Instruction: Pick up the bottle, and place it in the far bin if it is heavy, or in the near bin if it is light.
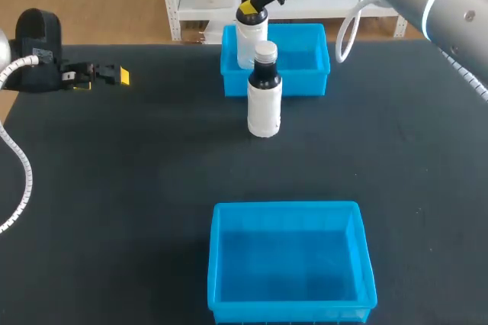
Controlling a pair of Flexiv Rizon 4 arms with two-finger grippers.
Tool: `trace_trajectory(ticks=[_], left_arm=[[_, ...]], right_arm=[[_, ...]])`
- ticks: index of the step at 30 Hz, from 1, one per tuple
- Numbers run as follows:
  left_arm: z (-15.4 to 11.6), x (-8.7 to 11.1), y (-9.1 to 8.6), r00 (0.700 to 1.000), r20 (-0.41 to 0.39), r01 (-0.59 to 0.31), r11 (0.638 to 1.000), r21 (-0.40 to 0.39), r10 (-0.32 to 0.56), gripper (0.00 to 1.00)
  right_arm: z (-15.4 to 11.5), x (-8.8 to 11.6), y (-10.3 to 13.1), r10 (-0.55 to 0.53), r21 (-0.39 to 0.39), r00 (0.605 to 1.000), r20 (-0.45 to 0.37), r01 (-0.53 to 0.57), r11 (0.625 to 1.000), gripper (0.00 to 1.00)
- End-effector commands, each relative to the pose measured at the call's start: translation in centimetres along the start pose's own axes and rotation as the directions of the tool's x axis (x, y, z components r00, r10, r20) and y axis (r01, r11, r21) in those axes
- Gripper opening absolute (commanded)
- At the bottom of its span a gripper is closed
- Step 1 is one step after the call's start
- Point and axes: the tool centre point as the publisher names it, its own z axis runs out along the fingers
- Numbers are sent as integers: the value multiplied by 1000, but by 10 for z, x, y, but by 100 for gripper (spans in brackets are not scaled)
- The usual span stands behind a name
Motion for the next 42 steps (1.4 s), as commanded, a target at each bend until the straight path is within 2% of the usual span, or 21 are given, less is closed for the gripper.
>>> trace_trajectory(ticks=[1,39,40,41,42], left_arm=[[0,0,0,1000,0,0,1000,0,0,100],[0,0,0,1000,0,0,1000,0,0,100],[0,0,0,1000,0,0,1000,0,0,100],[0,0,0,1000,0,0,1000,0,0,100],[0,0,0,1000,0,0,1000,0,0,100]], right_arm=[[7,-3,-14,5,-228,1000,-5,-6,974,0],[30,27,-13,60,-295,998,-29,-66,953,0],[30,27,-13,60,-295,998,-30,-67,953,4],[30,27,-13,60,-297,998,-31,-67,953,13],[30,27,-13,60,-299,998,-32,-67,952,42]])
